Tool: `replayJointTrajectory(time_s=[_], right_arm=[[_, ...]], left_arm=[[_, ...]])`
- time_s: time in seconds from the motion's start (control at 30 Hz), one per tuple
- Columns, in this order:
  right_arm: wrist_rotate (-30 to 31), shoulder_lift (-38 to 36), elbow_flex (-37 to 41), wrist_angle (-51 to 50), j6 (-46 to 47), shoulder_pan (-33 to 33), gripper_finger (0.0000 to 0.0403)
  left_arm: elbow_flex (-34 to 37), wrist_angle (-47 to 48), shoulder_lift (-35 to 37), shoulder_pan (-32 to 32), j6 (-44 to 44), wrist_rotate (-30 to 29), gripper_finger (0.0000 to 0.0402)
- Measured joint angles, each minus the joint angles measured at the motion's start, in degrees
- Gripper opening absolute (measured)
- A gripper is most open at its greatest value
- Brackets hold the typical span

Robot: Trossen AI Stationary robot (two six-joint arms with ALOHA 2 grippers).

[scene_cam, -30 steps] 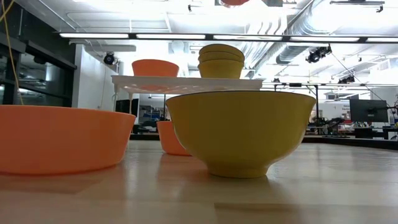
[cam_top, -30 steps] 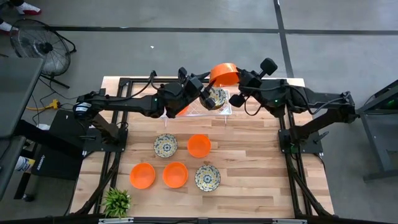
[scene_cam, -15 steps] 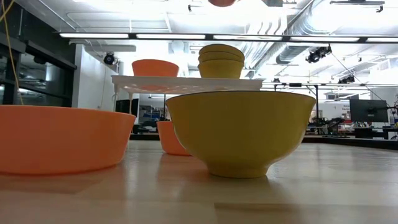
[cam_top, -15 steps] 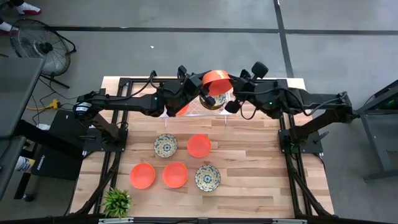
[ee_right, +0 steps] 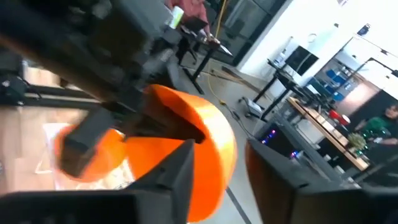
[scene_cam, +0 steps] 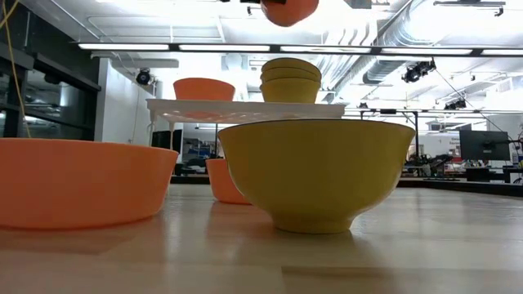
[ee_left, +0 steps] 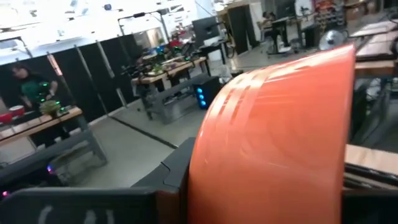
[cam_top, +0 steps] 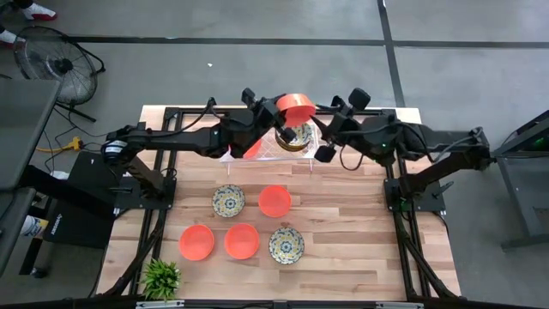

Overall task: Pick & Place Mini bowls
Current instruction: Stack the orange bowl on the other orange bowl on the shelf

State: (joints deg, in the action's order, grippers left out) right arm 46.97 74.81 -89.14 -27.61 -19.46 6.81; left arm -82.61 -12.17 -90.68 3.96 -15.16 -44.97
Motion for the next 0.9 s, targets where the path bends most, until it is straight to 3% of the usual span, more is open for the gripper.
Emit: replayJointTrajectory(time_s=[0.2,0.33,0.4,0.5,0.63,0.8,0.9], right_arm=[[2.61,-3.14,0.0,-2.95,3.41,-0.78,0.0206],[3.44,-6.22,0.0,-11.79,11.72,-2.21,0.0222],[2.67,-7.67,0.0,-17.74,16.92,-3.07,0.0223],[-0.15,-9.58,0.0,-27.18,25.34,-4.45,0.0224],[-4.34,-9.97,0.0,-38.5,34.15,-5.49,0.0224],[-9.39,-9.63,0.02,-47.22,41.19,-5.63,0.0224],[-12.3,-9.32,1.02,-48.33,43.03,-5.2,0.0224]], left_arm=[[-0.31,3.65,0.47,0.39,0.73,-0.04,0.0092],[-3.58,21.57,3.88,2.02,8.14,0.89,0.0092],[-5.64,31.17,5.76,3.96,12.65,4.44,0.0092],[-8.99,42.48,7.67,8.44,18.46,14.39,0.0092],[-12.85,59.74,8.71,16.11,24.06,33.3,0.0092],[-14.21,68.19,8.91,25.44,22.41,55.81,0.0092],[-14.12,72.78,8.49,30.02,19.68,64.43,0.0092]])
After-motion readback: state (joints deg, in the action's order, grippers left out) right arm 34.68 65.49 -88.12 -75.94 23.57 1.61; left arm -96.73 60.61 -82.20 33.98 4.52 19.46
